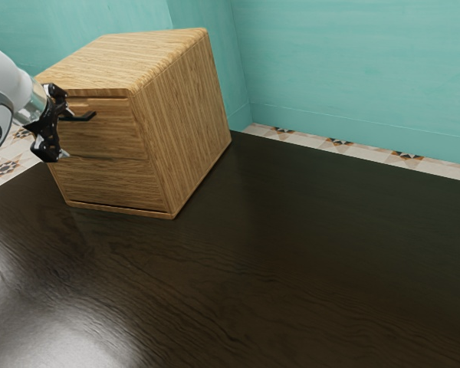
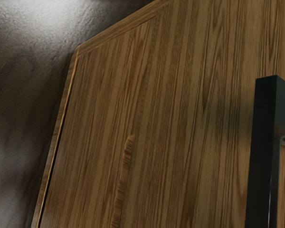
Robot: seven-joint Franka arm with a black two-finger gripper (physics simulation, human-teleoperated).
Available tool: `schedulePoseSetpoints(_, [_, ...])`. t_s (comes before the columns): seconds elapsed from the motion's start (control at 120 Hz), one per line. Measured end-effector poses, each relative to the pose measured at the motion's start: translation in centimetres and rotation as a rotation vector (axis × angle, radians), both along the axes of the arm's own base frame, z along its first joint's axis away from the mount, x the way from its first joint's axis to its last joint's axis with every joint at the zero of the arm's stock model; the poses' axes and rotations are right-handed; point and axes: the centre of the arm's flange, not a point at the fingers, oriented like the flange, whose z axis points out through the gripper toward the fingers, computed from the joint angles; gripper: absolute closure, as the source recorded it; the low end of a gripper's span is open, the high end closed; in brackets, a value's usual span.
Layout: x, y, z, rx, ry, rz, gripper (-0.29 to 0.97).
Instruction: Pull the drawer handle with one arm to open the drawer
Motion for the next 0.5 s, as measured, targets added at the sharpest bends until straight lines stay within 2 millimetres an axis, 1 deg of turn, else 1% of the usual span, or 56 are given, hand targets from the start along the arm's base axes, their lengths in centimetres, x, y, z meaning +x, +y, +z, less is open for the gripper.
schedulePoseSetpoints(0.142, [0.0, -0.1, -0.2, -0.002, 0.004, 0.004, 0.00])
schedulePoseSetpoints(0.258, [0.2, -0.6, -0.9, 0.000, 0.021, 0.005, 0.00])
schedulePoseSetpoints(0.5, [0.6, -1.7, -1.1, 0.009, 0.036, 0.011, 0.00])
